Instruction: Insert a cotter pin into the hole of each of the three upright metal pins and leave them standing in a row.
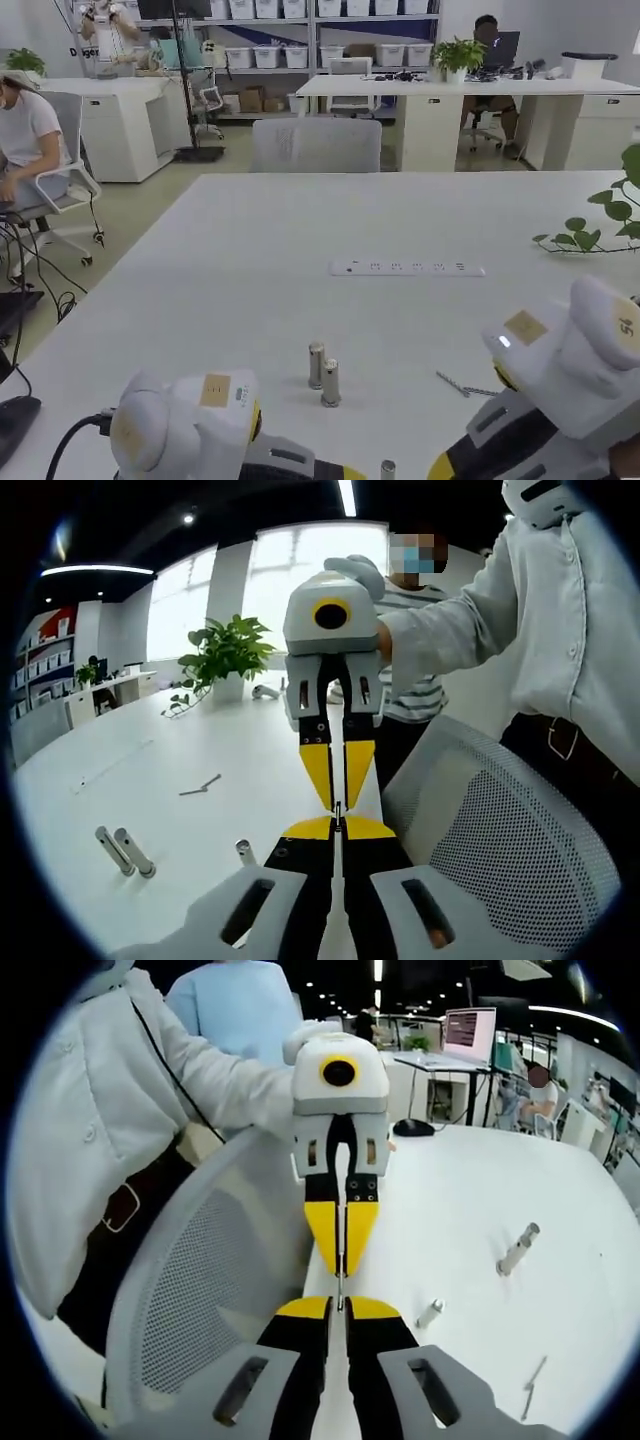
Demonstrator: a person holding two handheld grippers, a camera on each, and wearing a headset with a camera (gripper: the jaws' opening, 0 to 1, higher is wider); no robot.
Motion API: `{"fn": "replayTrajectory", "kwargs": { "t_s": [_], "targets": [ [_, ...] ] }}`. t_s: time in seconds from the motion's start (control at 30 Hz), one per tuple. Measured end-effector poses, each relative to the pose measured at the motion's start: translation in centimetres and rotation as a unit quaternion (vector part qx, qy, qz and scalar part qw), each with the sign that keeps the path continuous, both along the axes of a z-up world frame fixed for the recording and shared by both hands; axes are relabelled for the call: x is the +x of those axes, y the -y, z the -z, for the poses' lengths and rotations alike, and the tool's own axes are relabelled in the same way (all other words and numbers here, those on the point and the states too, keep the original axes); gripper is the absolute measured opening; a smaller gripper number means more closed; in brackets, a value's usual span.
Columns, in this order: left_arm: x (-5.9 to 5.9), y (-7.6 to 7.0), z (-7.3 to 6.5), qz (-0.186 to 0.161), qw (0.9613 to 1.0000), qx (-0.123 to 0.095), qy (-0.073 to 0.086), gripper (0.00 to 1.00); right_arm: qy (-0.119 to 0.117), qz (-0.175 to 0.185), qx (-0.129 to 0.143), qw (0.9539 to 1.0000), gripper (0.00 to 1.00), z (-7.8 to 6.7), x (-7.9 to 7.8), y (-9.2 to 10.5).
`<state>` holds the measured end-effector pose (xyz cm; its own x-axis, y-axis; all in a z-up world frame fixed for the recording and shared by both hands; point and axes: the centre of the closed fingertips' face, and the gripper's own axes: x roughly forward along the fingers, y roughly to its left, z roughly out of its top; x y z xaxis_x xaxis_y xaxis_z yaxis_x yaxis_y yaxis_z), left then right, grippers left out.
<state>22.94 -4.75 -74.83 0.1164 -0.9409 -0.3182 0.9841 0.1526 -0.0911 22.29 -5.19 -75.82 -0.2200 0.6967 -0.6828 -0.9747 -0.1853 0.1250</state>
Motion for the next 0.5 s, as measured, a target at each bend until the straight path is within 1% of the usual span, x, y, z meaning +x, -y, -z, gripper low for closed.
{"fn": "replayTrajectory", "kwargs": {
  "t_s": [0.2, 0.33, 0.5],
  "targets": [
    [0.01, 0.02, -0.01, -0.001, 1.0, -0.004, -0.003, 0.0, 0.007, -0.005, 0.003, 1.0, 0.05, 0.03, 0.07, -0.01],
    [0.05, 0.01, 0.02, -0.002, 1.0, -0.006, -0.005, 0.0, 0.007, -0.004, 0.007, 0.9999, 0.05, 0.02, 0.04, -0.04],
    [0.04, 0.16, 0.26, 0.0, 0.9999, -0.008, -0.009, 0.0, 0.007, -0.002, 0.001, 1.0, 0.04, 0.25, 0.03, 0.11]
  ]
}}
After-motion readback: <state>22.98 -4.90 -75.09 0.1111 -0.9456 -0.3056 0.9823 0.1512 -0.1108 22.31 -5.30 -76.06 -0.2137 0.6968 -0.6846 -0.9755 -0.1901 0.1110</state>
